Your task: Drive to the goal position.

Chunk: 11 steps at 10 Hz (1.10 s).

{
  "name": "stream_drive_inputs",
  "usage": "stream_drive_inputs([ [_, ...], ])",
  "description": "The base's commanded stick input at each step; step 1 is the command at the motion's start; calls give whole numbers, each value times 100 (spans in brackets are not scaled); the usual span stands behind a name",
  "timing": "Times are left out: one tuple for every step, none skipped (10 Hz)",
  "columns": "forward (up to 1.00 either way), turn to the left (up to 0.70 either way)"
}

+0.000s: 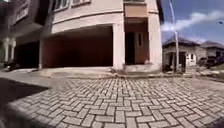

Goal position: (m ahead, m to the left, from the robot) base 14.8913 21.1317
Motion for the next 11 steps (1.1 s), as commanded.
stream_drive_inputs([
  [50,50],
  [50,50],
  [50,50],
  [50,50],
  [50,50],
  [50,50],
  [50,50],
  [50,50],
  [50,50],
  [50,50],
  [50,50],
])
